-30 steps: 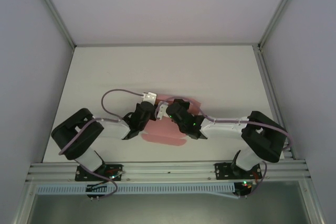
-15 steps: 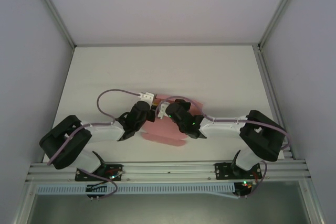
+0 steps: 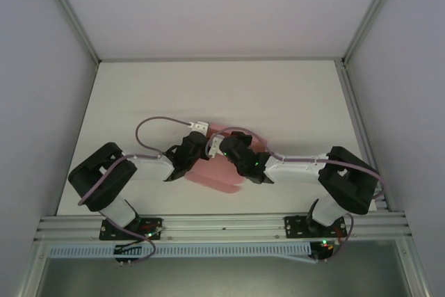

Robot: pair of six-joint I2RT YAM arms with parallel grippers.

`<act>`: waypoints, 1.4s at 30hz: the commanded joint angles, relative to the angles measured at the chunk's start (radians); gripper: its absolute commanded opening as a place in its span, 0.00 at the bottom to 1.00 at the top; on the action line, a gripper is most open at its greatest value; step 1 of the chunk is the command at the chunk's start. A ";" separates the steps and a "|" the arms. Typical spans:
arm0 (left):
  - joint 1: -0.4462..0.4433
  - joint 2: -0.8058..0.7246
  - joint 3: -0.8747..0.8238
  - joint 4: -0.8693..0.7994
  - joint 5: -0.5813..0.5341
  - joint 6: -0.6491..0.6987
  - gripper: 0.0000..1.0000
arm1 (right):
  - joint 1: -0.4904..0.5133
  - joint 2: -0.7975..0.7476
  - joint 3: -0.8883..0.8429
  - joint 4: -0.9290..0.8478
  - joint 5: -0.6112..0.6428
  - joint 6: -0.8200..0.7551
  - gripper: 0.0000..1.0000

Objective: Assemble paper box

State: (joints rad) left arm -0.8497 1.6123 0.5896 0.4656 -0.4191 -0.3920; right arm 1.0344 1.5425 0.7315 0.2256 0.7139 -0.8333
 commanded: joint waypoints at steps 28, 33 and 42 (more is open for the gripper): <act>-0.028 -0.400 -0.157 0.061 -0.041 0.073 0.00 | -0.019 -0.444 0.091 -0.183 -0.477 0.488 1.00; -0.027 -0.460 -0.196 0.048 -0.059 0.040 0.00 | -0.020 -0.641 0.051 -0.151 -0.436 0.643 1.00; -0.027 -0.489 -0.198 0.048 -0.045 0.027 0.00 | -0.061 -0.706 0.052 -0.362 -0.126 0.815 1.00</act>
State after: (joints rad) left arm -0.8768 1.1408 0.3836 0.5060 -0.4667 -0.3393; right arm 0.9905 0.8200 0.7971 -0.0299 0.4854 -0.1135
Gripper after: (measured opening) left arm 0.043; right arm 0.998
